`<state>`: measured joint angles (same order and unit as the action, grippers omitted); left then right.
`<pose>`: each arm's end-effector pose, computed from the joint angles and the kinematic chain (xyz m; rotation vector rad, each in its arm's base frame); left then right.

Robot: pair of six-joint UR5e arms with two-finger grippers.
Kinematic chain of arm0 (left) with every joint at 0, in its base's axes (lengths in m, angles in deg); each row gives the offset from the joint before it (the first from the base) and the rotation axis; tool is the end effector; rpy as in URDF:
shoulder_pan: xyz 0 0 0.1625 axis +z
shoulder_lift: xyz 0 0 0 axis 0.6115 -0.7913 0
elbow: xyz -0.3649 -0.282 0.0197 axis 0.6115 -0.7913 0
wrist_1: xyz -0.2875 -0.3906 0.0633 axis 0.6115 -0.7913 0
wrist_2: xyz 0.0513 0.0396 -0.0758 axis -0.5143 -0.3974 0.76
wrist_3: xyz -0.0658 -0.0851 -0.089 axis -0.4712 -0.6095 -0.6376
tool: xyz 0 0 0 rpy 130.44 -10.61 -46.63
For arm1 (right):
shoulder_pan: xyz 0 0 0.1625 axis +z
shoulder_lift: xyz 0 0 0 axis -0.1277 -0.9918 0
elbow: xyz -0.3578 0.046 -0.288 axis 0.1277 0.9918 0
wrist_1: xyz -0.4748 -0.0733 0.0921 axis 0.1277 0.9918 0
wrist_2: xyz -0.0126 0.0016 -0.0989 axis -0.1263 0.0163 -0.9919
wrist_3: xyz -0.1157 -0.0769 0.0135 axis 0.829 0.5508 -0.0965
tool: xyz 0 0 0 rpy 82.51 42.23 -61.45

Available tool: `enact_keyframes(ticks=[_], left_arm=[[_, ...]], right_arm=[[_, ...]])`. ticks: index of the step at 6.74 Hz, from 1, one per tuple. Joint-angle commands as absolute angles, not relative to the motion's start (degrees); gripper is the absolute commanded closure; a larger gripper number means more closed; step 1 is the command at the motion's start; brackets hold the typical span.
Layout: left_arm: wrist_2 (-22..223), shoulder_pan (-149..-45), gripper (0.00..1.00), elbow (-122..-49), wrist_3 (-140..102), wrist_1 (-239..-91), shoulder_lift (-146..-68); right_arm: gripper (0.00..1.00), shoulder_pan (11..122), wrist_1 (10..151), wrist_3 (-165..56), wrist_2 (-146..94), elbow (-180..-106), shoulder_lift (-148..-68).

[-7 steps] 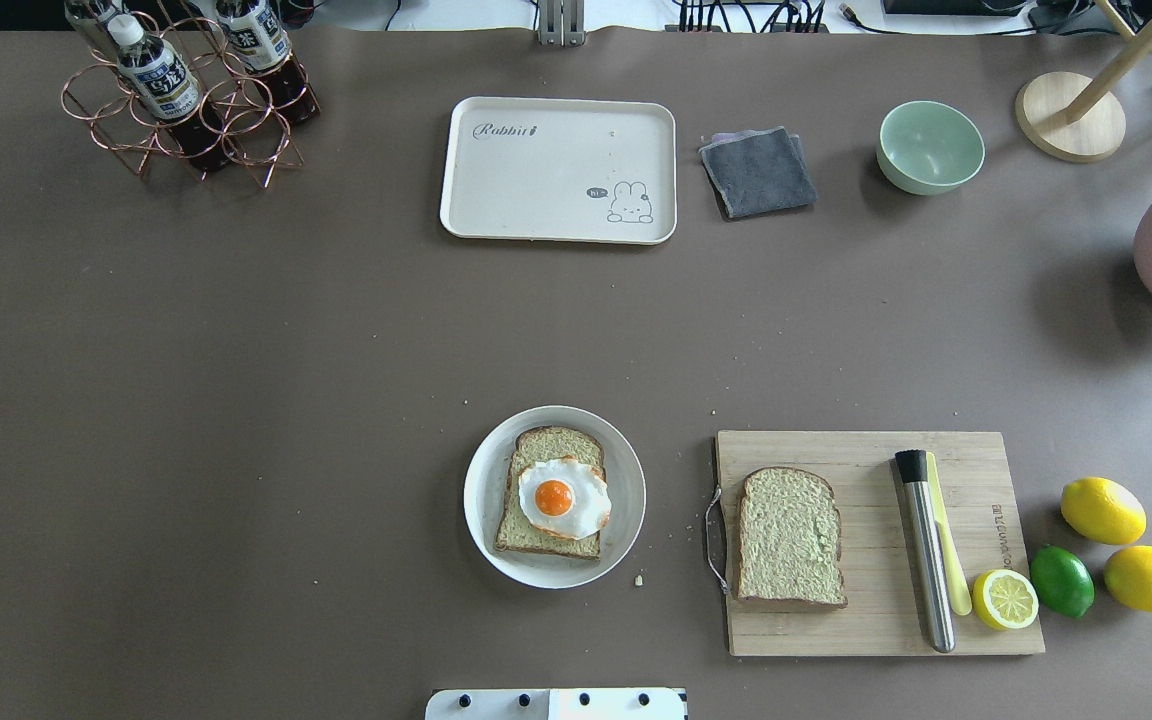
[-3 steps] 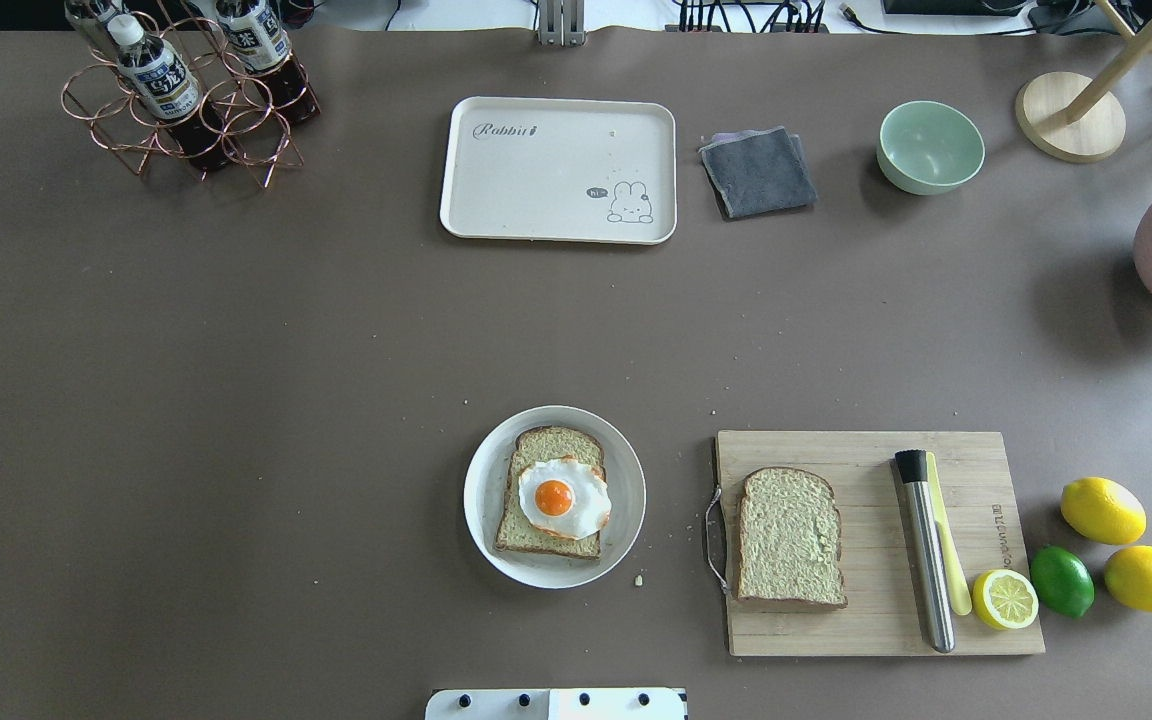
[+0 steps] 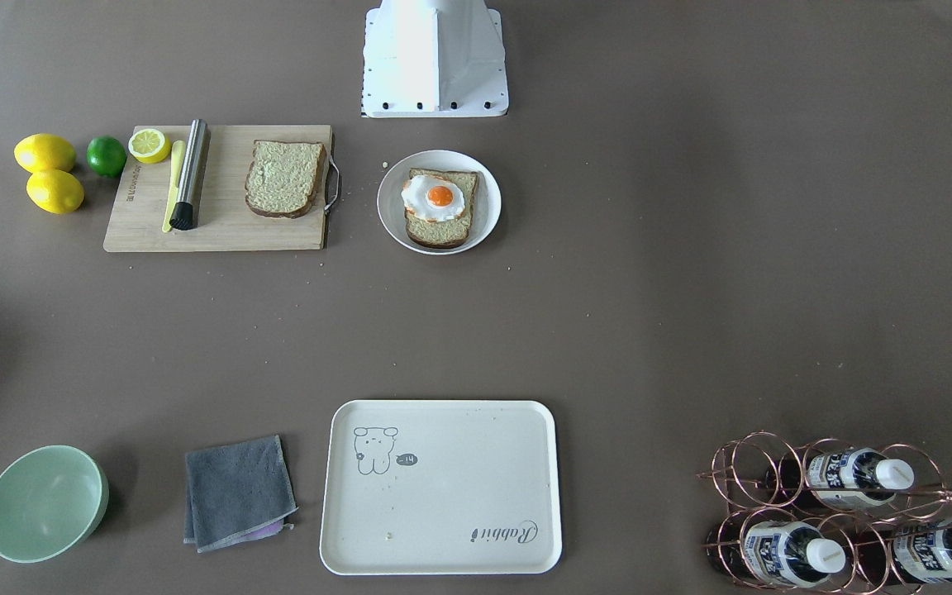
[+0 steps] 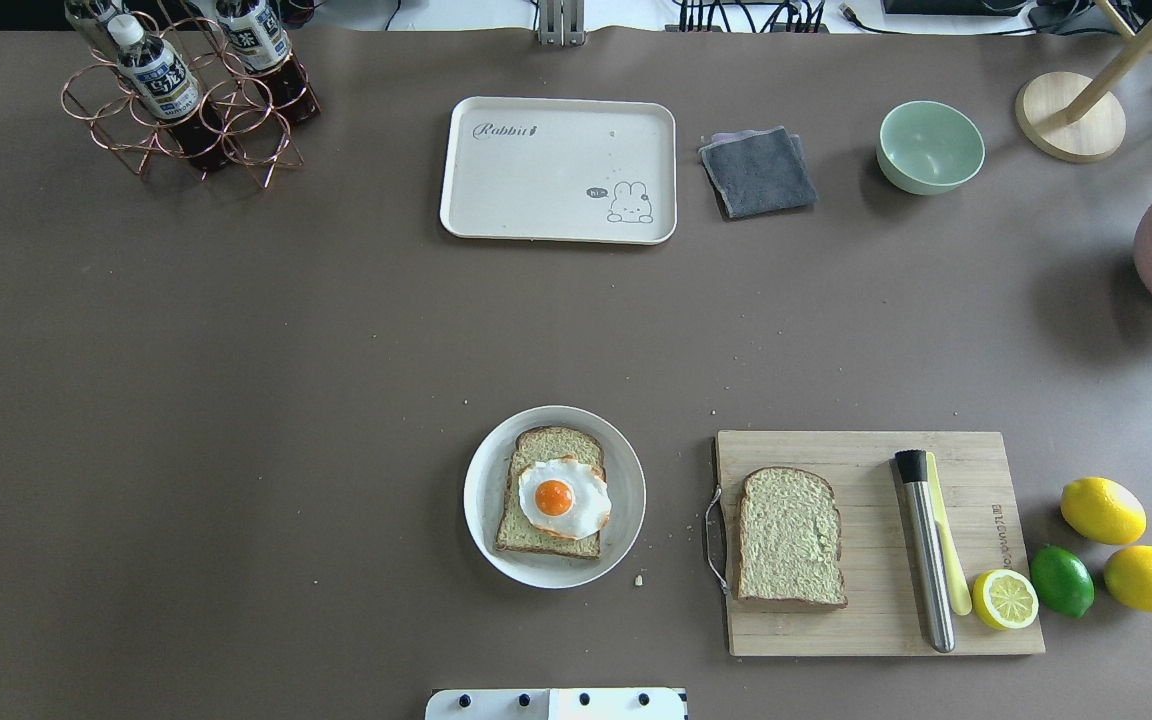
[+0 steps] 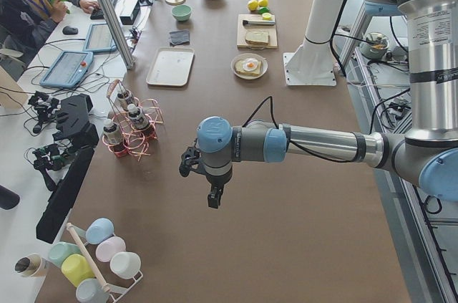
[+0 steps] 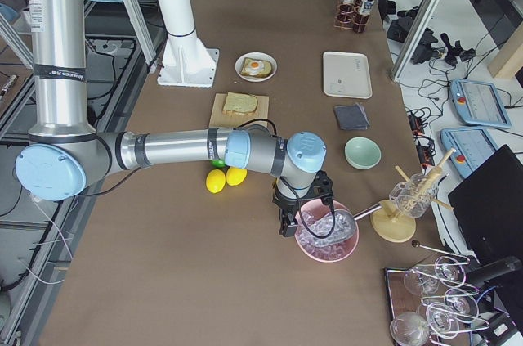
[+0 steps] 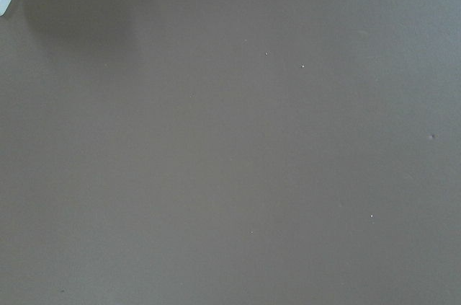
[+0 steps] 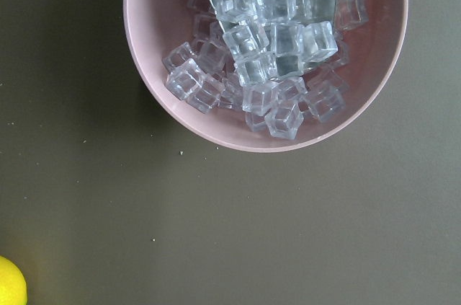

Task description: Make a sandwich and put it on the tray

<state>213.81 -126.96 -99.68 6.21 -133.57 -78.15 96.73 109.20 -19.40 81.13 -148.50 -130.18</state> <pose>-0.0282 -0.4946 0.6695 0.0820 0.7826 0.1936 0.0372 -0.5383 0.6857 -0.0273 -0.7192 -0.2650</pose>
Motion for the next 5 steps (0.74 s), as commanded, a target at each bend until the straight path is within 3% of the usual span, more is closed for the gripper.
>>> enact_keyframes(ticks=[1,5], left_arm=[[213.72,-126.82,0.02,-99.83,4.82,-133.69,-78.15],[214.07,-126.82,0.02,-100.45,4.82,-133.96,-78.15]], right_arm=[[0.0,96.63,109.26,-19.49,81.22,-148.5,-130.18],[0.0,96.63,107.78,-18.97,82.35,-149.2,-130.88]])
